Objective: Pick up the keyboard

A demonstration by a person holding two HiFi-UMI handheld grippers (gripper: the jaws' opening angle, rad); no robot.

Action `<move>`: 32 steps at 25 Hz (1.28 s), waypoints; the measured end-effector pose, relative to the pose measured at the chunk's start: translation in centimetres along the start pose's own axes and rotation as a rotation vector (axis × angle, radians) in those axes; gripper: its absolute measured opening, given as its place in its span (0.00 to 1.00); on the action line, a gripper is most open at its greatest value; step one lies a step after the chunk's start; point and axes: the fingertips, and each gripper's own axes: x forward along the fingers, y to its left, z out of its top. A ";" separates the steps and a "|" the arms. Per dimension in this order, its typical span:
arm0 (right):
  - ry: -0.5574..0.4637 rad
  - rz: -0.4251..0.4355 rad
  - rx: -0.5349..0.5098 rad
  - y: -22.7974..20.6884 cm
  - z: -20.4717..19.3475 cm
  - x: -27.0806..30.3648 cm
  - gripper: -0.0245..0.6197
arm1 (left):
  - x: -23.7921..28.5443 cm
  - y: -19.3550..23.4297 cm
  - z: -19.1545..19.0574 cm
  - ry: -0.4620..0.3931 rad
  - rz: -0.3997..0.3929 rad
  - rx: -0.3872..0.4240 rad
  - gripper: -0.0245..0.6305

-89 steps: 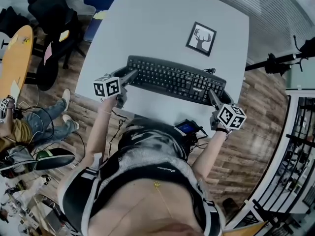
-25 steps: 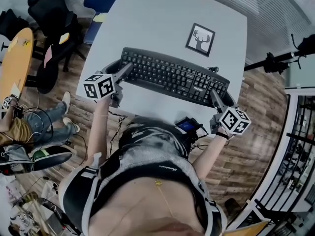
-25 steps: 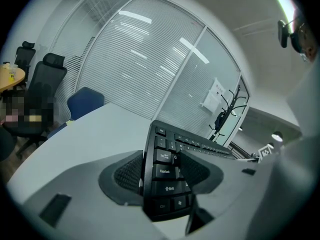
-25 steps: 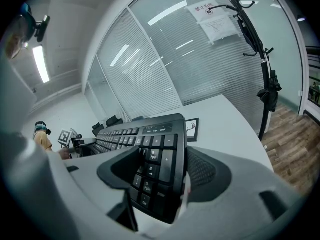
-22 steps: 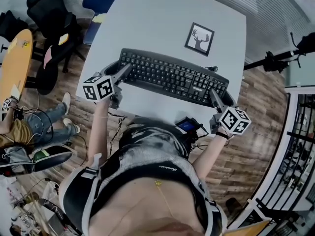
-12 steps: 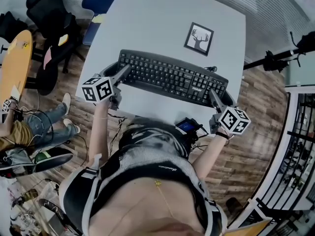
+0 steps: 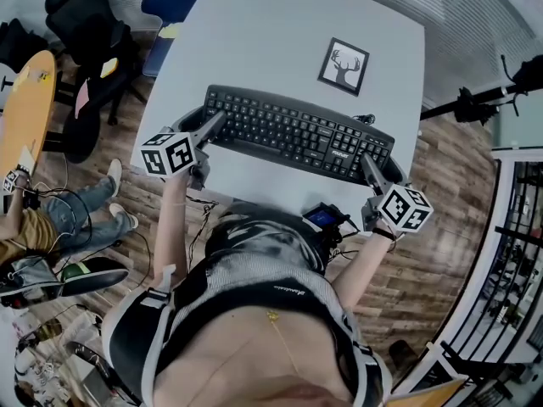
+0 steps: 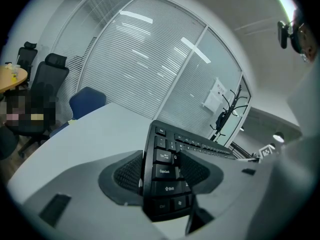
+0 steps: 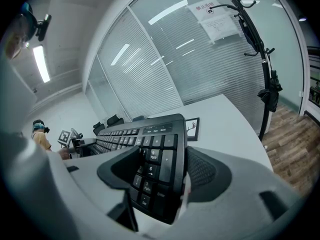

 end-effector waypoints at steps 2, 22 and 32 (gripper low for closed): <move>0.001 -0.001 0.002 -0.1 0.0 0.0 0.47 | 0.1 0.0 0.0 0.002 0.000 0.000 0.37; 0.009 -0.001 0.000 0.0 -0.1 -0.2 0.47 | -0.1 0.0 -0.3 0.014 0.003 -0.012 0.37; 0.017 -0.005 0.013 -0.3 -0.7 -0.3 0.47 | 0.3 -0.1 -0.9 0.026 0.003 -0.015 0.37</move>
